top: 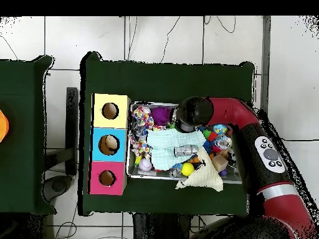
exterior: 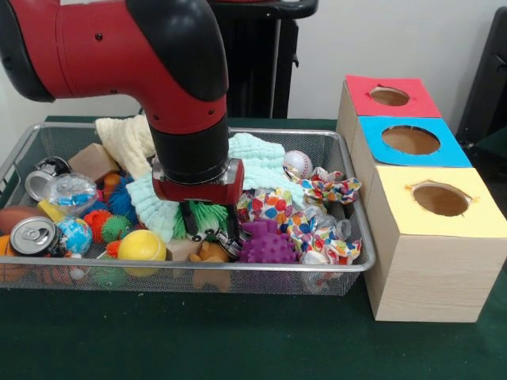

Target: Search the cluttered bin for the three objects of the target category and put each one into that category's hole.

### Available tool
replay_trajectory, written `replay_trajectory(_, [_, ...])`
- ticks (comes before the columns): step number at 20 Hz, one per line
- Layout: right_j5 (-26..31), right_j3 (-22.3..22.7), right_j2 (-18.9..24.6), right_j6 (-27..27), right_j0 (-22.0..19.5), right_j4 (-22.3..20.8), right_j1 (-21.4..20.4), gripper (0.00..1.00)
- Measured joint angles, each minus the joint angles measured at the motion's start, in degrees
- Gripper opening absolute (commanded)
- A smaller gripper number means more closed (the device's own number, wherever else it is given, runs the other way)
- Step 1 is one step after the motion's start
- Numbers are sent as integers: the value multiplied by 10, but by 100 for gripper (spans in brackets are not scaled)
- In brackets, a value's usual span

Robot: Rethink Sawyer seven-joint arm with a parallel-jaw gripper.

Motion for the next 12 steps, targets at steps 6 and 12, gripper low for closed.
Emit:
replay_trajectory(6, [0,0,-2,0,0,-12,-4,100])
replay_trajectory(12, [0,0,-9,0,7,-49,-6,100])
